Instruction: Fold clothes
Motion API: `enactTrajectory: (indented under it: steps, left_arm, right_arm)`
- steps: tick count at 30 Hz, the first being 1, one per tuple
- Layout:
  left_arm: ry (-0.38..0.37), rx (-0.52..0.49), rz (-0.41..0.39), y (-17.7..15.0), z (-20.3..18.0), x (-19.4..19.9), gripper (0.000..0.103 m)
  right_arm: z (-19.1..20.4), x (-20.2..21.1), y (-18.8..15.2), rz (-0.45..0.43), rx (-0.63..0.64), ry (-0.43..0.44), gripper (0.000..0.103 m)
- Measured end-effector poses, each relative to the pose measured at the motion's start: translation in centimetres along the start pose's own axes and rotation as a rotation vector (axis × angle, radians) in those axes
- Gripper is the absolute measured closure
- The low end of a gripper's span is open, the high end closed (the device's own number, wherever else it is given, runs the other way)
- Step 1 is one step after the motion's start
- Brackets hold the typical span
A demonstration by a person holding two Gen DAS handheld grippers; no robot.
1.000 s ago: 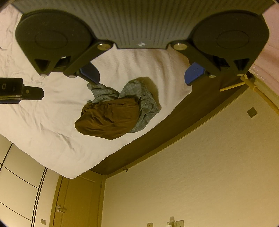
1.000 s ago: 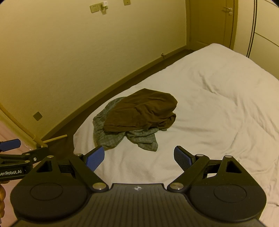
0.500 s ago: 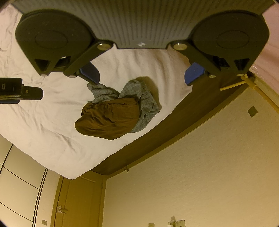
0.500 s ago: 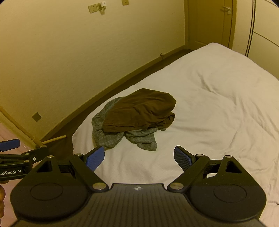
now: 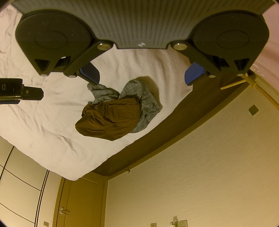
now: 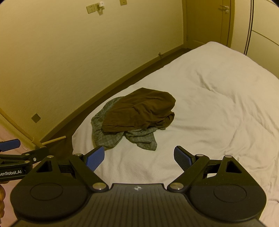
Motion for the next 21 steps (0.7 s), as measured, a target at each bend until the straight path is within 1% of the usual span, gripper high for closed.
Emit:
enactTrajectory:
  steps: [12, 21]
  left_arm:
    - [-0.015, 0.0, 0.013, 0.1, 0.7, -0.6, 0.001]
    - [-0.051, -0.041, 0.05, -0.1, 2.1, -1.9, 0.001]
  right_arm:
    - [0.4, -0.8, 0.2, 0.018, -0.002, -0.019, 0.014]
    - [0.9, -1.9, -0.5, 0.049, -0.047, -0.059, 0.014]
Point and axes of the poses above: each gripper's, at about its wrist camera, not at the fingertips, and x roughly against the way its jaws point, z to its left, y to its top, the point moved 9 cm from there along -x, roughly the way its jaws point, and after that the axes turned 12 degrees about -y, right-handed, at the moved point
